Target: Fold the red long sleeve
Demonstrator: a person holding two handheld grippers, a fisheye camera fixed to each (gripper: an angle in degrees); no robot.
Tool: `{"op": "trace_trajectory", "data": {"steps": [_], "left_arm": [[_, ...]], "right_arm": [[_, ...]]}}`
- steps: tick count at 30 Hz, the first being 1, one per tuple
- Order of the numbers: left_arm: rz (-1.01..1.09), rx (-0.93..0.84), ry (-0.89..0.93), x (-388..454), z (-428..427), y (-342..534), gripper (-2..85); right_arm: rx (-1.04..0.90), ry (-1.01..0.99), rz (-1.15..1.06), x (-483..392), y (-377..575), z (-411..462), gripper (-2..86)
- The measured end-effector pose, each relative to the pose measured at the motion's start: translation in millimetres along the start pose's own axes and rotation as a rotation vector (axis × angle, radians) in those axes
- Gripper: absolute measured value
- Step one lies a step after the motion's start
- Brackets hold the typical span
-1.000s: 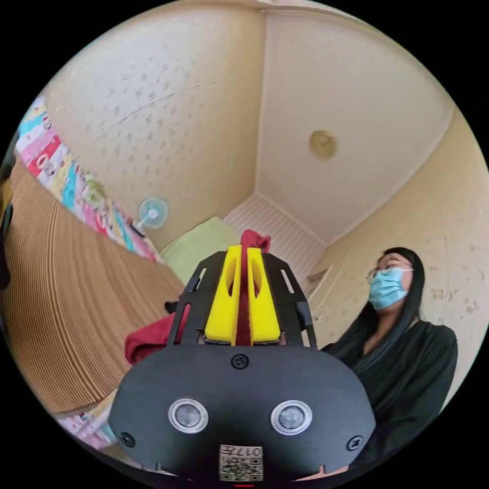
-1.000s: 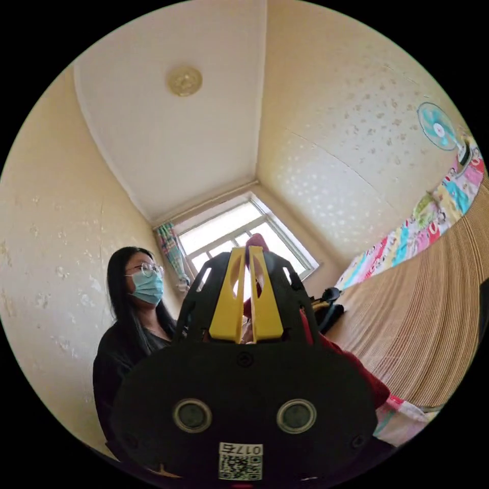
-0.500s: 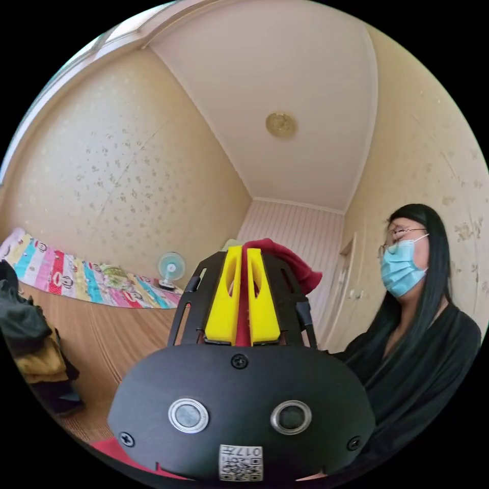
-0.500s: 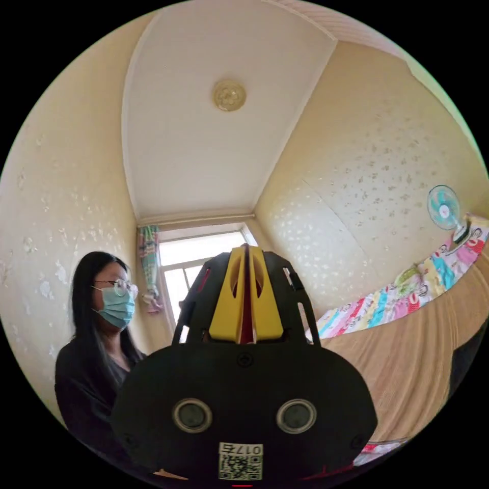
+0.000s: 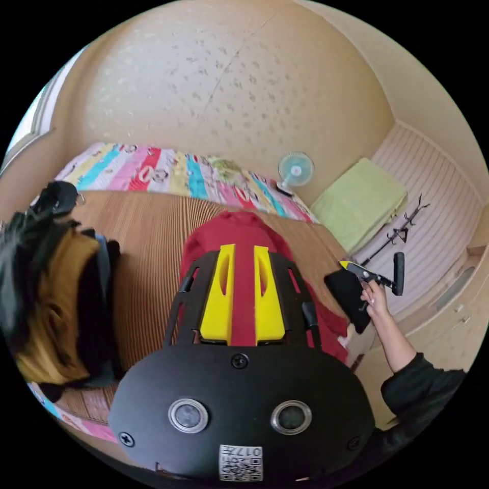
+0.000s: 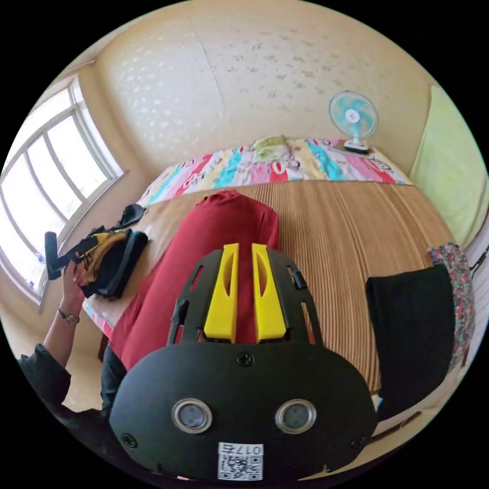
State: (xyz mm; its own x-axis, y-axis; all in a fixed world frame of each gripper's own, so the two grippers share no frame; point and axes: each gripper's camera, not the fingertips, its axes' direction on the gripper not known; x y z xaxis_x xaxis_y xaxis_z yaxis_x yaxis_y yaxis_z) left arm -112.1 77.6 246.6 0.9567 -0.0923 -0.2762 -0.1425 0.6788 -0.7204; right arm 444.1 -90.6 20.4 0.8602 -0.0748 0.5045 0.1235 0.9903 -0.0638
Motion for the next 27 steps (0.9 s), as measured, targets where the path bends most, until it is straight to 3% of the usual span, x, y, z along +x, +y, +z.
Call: {"op": "trace_trajectory", "data": {"steps": [5, 7, 13, 17, 21, 27], "left_arm": [[0.032, -0.301, -0.013, 15, 100, 94, 6.9], [0.025, -0.386, -0.092, 20, 126, 127, 6.4], [-0.042, -0.168, -0.062, 27, 97, 185, 1.6], [-0.078, -0.128, 0.009, 24, 86, 210, 0.4], [-0.097, -0.152, 0.035, 23, 79, 211, -0.3], [-0.110, -0.208, 0.047, 22, 80, 195, -0.7]], "right_arm": [[-0.255, -0.007, 0.056, 14, 104, 124, 5.0], [-0.095, 0.027, 0.054, 19, 135, 113, 3.1], [-0.028, 0.049, 0.105, 37, 181, 88, 1.0], [-0.009, 0.088, 0.163, 39, 209, 69, 1.2], [-0.053, -0.070, 0.429, 88, 219, 36, 3.0], [0.376, -0.421, 1.065, 229, 287, -9, 9.4]]}}
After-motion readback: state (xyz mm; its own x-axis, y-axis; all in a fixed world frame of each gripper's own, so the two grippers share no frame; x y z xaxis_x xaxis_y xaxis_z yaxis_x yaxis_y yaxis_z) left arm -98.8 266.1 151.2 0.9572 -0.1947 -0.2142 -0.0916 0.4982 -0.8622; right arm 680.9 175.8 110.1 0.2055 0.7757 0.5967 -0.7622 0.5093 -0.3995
